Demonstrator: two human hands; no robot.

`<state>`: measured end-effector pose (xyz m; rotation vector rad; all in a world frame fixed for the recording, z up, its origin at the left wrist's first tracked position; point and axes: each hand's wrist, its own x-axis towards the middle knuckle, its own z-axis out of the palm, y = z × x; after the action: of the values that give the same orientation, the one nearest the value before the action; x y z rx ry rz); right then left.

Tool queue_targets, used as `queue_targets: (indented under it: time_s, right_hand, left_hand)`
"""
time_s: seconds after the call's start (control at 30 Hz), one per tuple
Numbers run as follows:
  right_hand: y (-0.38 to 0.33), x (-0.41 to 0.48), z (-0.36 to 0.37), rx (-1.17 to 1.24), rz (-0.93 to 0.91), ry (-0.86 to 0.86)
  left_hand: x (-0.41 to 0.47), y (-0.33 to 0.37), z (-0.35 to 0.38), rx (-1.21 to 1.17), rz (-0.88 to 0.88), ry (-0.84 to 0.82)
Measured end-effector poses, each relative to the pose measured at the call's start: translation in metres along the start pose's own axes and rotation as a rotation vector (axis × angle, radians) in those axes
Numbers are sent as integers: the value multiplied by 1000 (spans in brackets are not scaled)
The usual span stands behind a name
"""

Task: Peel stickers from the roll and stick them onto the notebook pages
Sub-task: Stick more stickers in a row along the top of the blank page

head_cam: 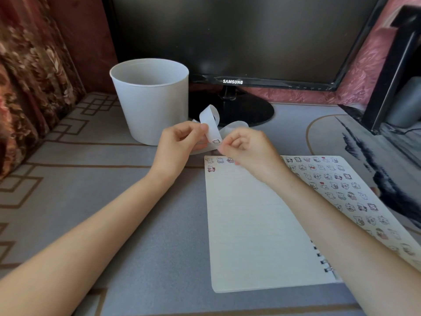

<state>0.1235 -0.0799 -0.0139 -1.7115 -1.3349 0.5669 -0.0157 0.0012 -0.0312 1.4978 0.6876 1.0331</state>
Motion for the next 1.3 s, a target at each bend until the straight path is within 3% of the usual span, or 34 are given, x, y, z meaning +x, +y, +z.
queue_targets:
  time_s: [0.13,0.43,0.67,1.3]
  right_hand:
    - [-6,2,-2,66,-163,191]
    - [-8,1,-2,76,-233,183]
    - [-6,3,-3,140,-256,202]
    - [-6,1,-2,-57,-307,231]
  left_hand:
    - [0,2,1,-36,22,14]
    - [-2,4,2,-111,8,-12]
    - [-6,6,4,-37,11,-85]
    - [-7,4,4,-16,22,-106]
